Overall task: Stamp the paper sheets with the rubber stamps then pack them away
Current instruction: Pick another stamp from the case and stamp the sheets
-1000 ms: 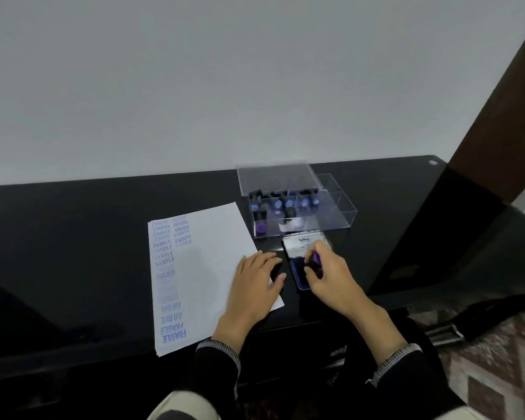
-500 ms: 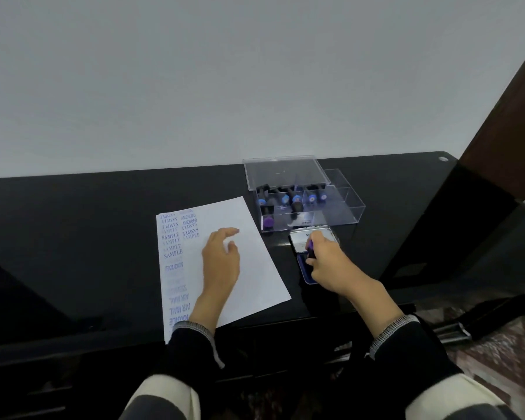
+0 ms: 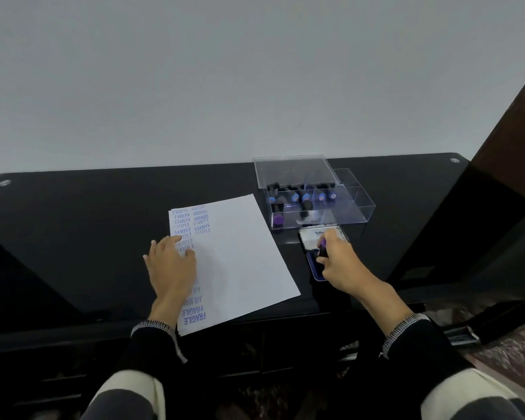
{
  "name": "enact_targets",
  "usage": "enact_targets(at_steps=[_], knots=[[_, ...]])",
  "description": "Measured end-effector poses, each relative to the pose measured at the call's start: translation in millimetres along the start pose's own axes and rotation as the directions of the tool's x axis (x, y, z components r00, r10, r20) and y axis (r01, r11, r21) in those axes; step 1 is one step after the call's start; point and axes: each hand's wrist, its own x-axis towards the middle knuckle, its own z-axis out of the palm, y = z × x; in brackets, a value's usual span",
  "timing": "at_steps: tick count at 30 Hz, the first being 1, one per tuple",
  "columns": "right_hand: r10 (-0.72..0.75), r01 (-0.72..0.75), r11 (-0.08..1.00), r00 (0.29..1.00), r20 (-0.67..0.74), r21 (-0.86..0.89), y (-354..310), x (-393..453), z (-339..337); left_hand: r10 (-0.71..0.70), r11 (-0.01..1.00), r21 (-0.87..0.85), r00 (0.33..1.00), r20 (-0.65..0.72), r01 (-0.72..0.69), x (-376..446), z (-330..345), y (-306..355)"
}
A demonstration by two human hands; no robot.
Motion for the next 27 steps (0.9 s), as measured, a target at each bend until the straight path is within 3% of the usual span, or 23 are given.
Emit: enact_targets(at_steps=[7,15,23,25,27], knots=[[-0.034,0.031,0.989,0.999,-0.019,-0.147,-4.2,-0.1,9.6,0.014,1.0,-0.017,1.0,-0.014,-0.015,-2.3,2.3,-0.7],[0.09,-0.086,0.99,0.995,-0.037,0.114,-1.9,-1.8,2.8,0.036,0.992,-0.123,0.998,-0.044,-0.041,-6.9,-1.5,0.1],[-0.038,0.025,0.986,0.997,-0.073,-0.162,-6.2,-1.2,16.3,0.006,0.97,-0.243,0.999,-0.053,-0.019,-6.9,-1.8,-1.1],[-0.015,0.004,0.993,0.996,-0.091,-0.118,-5.7,-1.4,14.3,-0.001,0.968,-0.249,0.998,-0.058,-0.013,-6.7,-2.3,-0.6],[0.062,-0.058,0.998,0.992,-0.112,0.037,0.1,-1.2,7.9,-0.011,0.969,-0.248,0.998,-0.068,-0.006,-6.4,-2.9,1.4]])
